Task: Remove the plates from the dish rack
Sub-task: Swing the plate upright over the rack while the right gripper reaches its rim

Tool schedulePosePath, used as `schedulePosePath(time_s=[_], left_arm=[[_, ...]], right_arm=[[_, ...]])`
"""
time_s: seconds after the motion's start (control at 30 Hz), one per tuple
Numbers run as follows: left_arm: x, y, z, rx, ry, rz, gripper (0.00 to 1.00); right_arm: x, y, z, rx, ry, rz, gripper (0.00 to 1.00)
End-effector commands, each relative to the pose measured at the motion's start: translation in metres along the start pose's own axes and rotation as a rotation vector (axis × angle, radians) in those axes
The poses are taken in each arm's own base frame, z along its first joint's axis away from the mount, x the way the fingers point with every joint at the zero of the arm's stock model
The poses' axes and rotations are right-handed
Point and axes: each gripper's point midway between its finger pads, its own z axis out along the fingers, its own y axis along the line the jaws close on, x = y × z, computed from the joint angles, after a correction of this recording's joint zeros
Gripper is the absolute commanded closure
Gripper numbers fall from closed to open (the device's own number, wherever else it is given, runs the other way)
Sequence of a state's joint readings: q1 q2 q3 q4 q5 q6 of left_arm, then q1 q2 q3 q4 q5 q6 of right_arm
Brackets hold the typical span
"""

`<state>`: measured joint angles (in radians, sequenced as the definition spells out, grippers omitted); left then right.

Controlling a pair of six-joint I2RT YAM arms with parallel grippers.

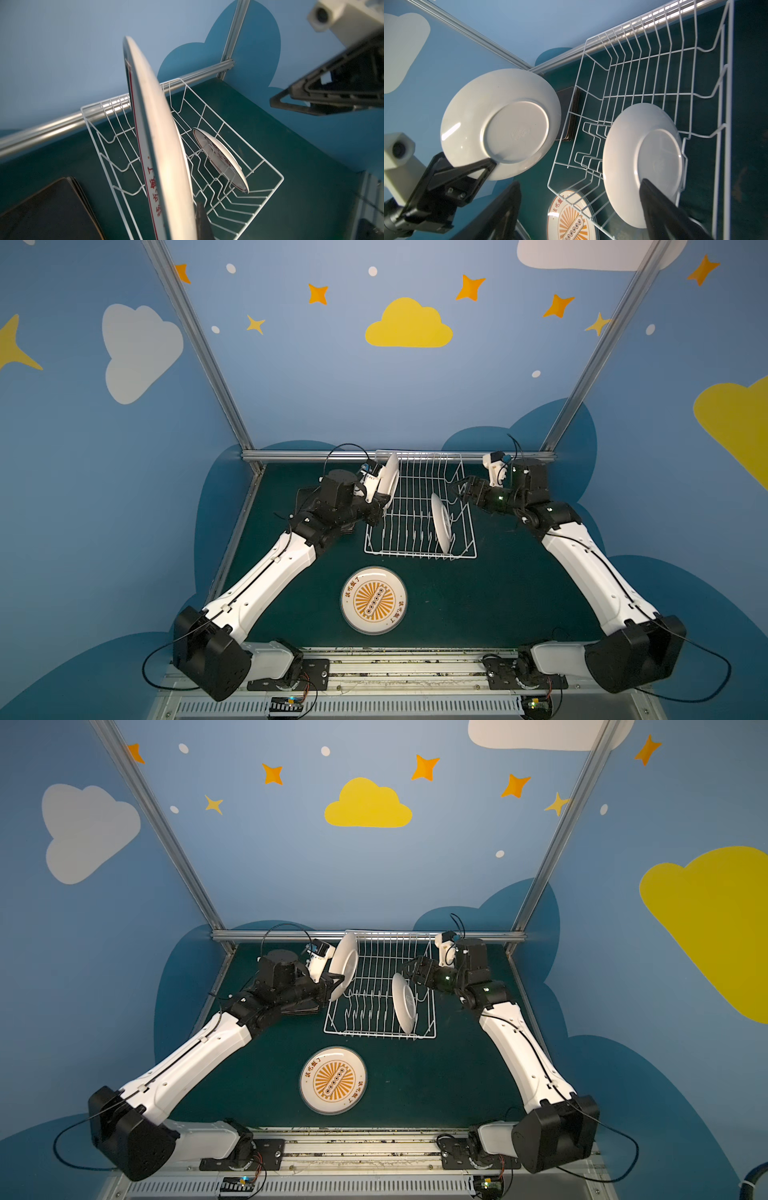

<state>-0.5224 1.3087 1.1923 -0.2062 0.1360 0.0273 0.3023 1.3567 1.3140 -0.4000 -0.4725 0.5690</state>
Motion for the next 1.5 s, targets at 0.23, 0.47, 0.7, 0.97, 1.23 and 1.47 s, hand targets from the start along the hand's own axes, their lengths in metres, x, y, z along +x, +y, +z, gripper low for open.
schedulePosePath(time_s=[0.23, 0.47, 0.7, 0.97, 1.23, 1.47], left_arm=[[-0.006, -0.007, -0.017, -0.114, -0.09, 0.633, 0.97], [0.009, 0.0, -0.015, -0.187, -0.024, 0.835, 0.97], [0.013, -0.006, -0.013, -0.226, -0.03, 1.009, 0.97], [0.021, -0.014, -0.005, -0.259, -0.013, 1.187, 0.97], [0.026, -0.015, 0.001, -0.284, 0.001, 1.223, 0.96], [0.03, -0.013, 0.006, -0.29, 0.019, 1.246, 0.95]], right_arm=[[-0.008, 0.045, 0.009, -0.14, 0.076, 0.06, 0.11], [-0.005, 0.057, 0.02, -0.176, 0.119, 0.054, 0.09], [0.011, 0.062, 0.04, -0.174, 0.197, 0.062, 0.12], [0.029, 0.048, 0.061, -0.057, 0.274, 0.08, 0.27], [0.051, 0.041, 0.076, -0.018, 0.377, 0.138, 0.46], [0.055, 0.041, 0.081, -0.022, 0.373, 0.159, 0.7]])
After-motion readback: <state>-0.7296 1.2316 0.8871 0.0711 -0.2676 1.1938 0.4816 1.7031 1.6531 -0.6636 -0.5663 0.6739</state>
